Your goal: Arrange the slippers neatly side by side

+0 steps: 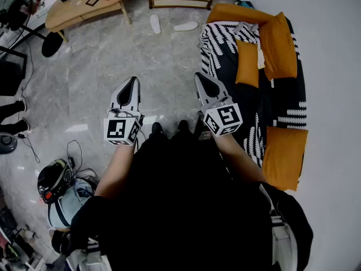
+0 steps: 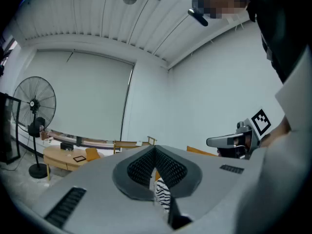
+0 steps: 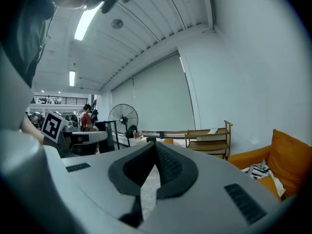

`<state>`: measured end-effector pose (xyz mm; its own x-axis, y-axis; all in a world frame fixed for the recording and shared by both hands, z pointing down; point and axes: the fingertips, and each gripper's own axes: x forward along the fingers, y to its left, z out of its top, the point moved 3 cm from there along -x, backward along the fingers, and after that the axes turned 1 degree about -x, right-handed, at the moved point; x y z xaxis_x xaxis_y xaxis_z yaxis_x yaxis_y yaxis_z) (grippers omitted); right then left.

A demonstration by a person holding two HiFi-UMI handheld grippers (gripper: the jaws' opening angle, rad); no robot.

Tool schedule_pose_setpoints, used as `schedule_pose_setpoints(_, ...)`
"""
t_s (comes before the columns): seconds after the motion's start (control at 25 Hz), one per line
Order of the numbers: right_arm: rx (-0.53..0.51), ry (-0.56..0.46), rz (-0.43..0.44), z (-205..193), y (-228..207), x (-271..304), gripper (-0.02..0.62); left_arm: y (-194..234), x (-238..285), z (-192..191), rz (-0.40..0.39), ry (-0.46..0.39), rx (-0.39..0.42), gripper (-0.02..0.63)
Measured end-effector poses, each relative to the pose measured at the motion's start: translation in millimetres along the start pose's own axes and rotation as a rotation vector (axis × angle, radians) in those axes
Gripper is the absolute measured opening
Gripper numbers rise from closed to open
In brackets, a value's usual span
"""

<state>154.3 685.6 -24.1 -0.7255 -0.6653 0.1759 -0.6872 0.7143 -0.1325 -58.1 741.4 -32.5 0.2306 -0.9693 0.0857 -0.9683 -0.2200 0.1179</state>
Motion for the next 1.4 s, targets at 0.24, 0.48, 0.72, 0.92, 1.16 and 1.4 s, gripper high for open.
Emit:
schedule_pose_setpoints(0.24, 0.01, -0.015, -0.027, 5.4, -3.6, -0.8, 0.032, 0.5, 0.6, 10.0, -0.028, -0.023, -0.009, 0.015)
schedule_pose_setpoints(0.48, 0.066, -0.072, -0.046, 9.8, -27.6, -21.5, 0.032, -10.6, 7.4, 13.3, -0.051, -0.044, -0.017, 0.015)
schedule_pose_setpoints(0.72, 0.066, -0.049, -0.108, -0.2, -52.9, -40.4, 0.032, -33.4, 17.6, 10.1, -0.061, -0.036, -0.004, 0.015)
schedule_pose_setpoints(0.92, 0.076, -0.054, -0.066, -3.9, -66.2, -53.9, 0.032, -57.6, 28.3, 8.6, -0.064, -0.032, 0.0, 0.015)
schedule_pose_setpoints(1.16, 0.08, -0.045, -0.042, -13.0, -88.4, -68.3, 0.032, -84.1, 39.2, 6.3, -0.054, -0.036, -0.021, 0.015)
schedule_pose_setpoints(1.4, 0.11, -0.017, -0.023, -25.9, -103.2, -64.7, 0.032, -83.1, 41.4, -3.5, -0.019, -0.007, -0.05, 0.015)
